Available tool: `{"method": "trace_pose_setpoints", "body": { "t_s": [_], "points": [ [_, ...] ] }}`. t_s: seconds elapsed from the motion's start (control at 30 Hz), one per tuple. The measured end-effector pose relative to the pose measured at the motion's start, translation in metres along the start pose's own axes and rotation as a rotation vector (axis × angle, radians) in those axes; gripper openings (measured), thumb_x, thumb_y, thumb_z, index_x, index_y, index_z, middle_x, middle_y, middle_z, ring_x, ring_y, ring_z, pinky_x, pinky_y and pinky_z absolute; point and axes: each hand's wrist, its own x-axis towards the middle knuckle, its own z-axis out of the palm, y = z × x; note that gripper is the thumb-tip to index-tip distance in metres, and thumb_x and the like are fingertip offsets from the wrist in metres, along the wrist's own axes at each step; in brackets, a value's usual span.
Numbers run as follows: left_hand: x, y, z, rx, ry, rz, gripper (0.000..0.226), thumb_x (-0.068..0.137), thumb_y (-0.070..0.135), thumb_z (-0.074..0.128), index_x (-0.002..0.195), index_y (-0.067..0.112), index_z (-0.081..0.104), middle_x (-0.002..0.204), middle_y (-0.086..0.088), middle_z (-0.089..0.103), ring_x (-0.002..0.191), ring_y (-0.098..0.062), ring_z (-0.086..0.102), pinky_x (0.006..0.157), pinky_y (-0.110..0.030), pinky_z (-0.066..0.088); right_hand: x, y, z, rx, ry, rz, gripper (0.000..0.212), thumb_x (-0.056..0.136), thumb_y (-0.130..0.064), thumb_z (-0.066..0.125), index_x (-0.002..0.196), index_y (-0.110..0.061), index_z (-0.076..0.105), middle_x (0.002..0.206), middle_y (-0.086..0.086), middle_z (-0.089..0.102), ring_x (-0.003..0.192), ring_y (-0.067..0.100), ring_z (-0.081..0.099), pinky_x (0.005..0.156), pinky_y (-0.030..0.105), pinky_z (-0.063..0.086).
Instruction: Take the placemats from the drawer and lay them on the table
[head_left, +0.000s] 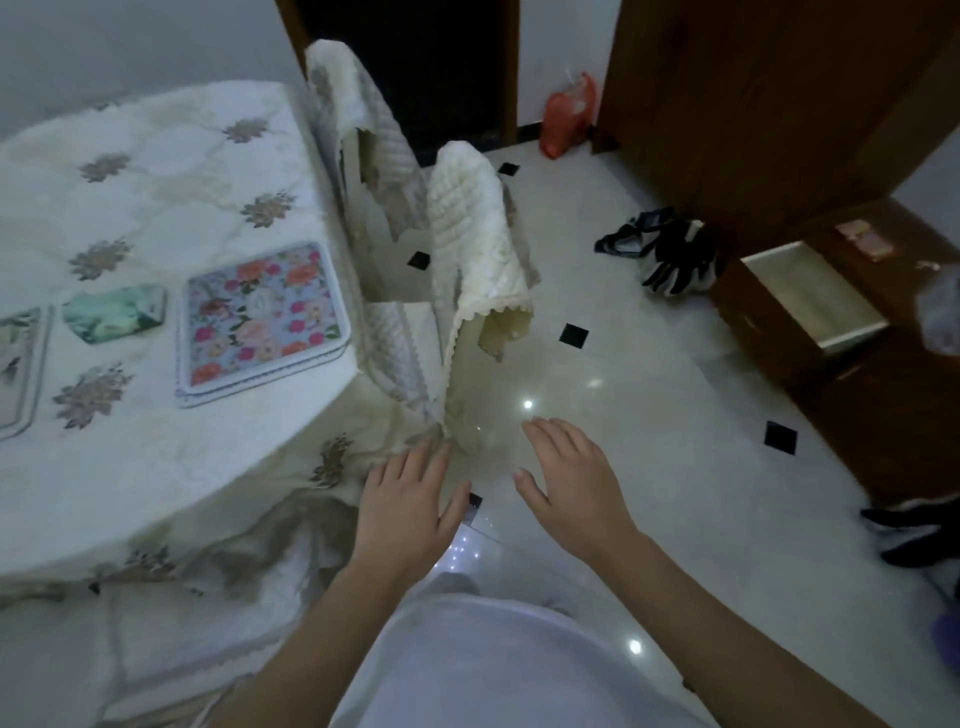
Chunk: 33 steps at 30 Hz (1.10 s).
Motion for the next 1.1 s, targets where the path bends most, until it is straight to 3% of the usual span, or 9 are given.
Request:
{"method": "trace_pose_setpoints", "body": {
  "t_s": [0.23,0.5,0.73,0.87,1.1],
  "points": [
    [0.068,-0.05,-0.004,-0.053,0.033,-0.181,0.054,0.095,0.052,0.039,0.128,0.015,0.063,0.124,-0.008,0.067,0.107,-0.029,0.064,0.089,-0.041,0.049,0.121,-0.025,0.0,-0.032,-0.049,-0.188,0.056,0.1,-0.045,0.042,0.146,-0.013,0.043,0.15,0.003,0.045,0.139,0.021,0.037,0.115,0.035,0.026],
    [0.205,-0.06,-0.024,-0.057,-0.001,-0.067,0.061,0.099,0.055,0.03,0.14,0.018,0.054,0.142,-0.007,0.056,0.126,-0.029,0.054,0.102,-0.043,0.041,0.202,0.005,-0.031,-0.003,0.043,-0.035,0.059,0.099,-0.045,0.042,0.15,-0.017,0.038,0.155,0.0,0.04,0.142,0.018,0.033,0.115,0.037,0.031],
    [0.297,-0.041,-0.04,-0.035,-0.03,0.007,0.071,0.097,0.06,0.017,0.146,0.02,0.048,0.148,-0.006,0.051,0.135,-0.026,0.047,0.11,-0.041,0.035,0.272,0.036,-0.071,0.005,0.111,0.027,0.057,0.1,-0.044,0.045,0.149,-0.016,0.04,0.153,0.001,0.042,0.142,0.019,0.033,0.118,0.036,0.026],
    [0.328,-0.046,-0.04,-0.038,-0.016,-0.087,0.07,0.097,0.06,0.019,0.144,0.018,0.051,0.146,-0.008,0.053,0.132,-0.028,0.051,0.107,-0.043,0.038,0.329,0.039,-0.078,0.029,0.066,-0.113,0.058,0.1,-0.045,0.043,0.15,-0.017,0.038,0.155,0.0,0.039,0.142,0.018,0.032,0.117,0.039,0.028],
    [0.31,-0.083,-0.049,-0.058,0.072,-0.506,0.068,0.098,0.058,0.022,0.141,0.017,0.053,0.142,-0.008,0.056,0.127,-0.03,0.053,0.103,-0.044,0.04,0.418,-0.003,-0.061,0.013,-0.1,-0.51,0.057,0.1,-0.045,0.042,0.148,-0.015,0.041,0.151,0.001,0.044,0.14,0.02,0.035,0.115,0.037,0.032]
  ]
}}
